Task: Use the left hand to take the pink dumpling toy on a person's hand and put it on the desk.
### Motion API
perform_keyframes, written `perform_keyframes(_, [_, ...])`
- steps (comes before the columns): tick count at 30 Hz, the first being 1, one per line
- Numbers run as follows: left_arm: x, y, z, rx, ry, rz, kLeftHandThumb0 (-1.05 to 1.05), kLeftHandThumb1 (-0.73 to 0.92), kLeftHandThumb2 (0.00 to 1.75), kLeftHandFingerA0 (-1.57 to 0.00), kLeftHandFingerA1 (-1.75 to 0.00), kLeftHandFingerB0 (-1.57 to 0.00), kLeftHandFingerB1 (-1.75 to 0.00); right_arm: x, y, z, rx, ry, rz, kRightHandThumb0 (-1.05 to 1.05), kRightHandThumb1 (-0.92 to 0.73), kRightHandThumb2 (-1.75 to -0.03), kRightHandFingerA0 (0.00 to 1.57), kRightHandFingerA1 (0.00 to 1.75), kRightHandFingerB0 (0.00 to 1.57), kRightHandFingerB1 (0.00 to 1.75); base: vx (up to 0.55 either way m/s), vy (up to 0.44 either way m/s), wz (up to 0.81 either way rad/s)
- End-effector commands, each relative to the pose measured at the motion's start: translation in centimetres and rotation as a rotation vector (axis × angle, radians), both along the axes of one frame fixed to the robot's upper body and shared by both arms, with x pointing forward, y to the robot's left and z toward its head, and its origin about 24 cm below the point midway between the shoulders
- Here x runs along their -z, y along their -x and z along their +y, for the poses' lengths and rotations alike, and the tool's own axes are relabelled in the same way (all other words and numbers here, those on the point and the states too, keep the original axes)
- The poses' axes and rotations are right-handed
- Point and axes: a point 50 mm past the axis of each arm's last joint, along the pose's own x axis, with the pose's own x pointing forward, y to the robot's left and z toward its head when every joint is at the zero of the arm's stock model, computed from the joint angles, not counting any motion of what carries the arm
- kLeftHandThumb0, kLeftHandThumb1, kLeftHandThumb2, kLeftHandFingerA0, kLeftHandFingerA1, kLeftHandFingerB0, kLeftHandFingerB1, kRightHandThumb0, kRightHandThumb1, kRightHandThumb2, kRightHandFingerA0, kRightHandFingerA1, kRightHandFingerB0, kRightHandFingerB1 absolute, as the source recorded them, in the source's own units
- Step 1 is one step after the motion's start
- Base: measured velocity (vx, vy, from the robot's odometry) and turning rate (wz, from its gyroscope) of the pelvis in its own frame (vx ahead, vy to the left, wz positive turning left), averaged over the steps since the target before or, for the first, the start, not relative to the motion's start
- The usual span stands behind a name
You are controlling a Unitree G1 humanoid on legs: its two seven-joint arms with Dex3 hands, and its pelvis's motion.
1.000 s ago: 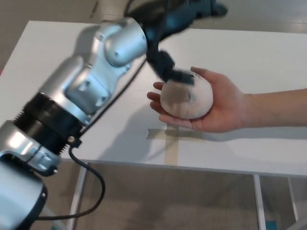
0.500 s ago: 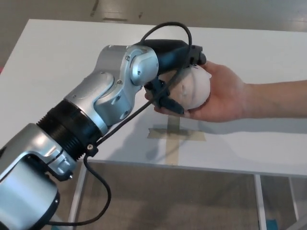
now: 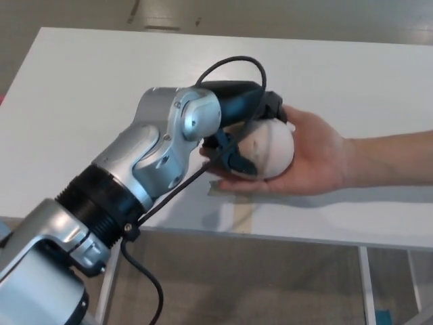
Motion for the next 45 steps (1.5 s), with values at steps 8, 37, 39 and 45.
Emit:
perform_keyframes(8, [-0.1, 0.1, 0.4, 0.026, 0.089, -0.122, -0.21, 0.72, 0.63, -0.68, -1.50, -0.82, -0.79, 0.0, 0.0, -0.1, 0.009, -0.011, 0.001, -0.23, -0.72, -0.62, 0.61, 0.44, 0.55, 0.42, 0.00, 0.000, 0.00])
perform_keyframes(37, [-2.5, 0.3, 0.3, 0.069, 0.120, -0.219, -0.22, 0.74, 0.63, -0.68, -1.55, -0.77, -0.97, -0.1, 0.0, -0.3, 0.020, -0.036, 0.003, -0.25, -0.72, -0.62, 0.59, 0.43, 0.51, 0.41, 0.00, 0.000, 0.00])
perform_keyframes(39, [-4.2, 0.5, 0.6, 0.084, 0.162, -0.284, -0.22, 0.74, 0.63, -0.68, -1.56, -0.78, -0.94, -0.1, -0.1, -0.3, 0.018, -0.038, 0.001, -0.25, -0.72, -0.62, 0.59, 0.43, 0.51, 0.41, 0.00, 0.000, 0.00])
perform_keyframes(45, [-8.7, 1.1, 2.8, 0.079, 0.292, -0.482, -0.24, 0.73, 0.64, -0.70, -1.54, -0.83, -0.54, -0.2, -0.3, -0.3, 0.009, -0.029, -0.002, -0.23, -0.72, -0.62, 0.60, 0.44, 0.53, 0.42, 0.00, 0.000, 0.00])
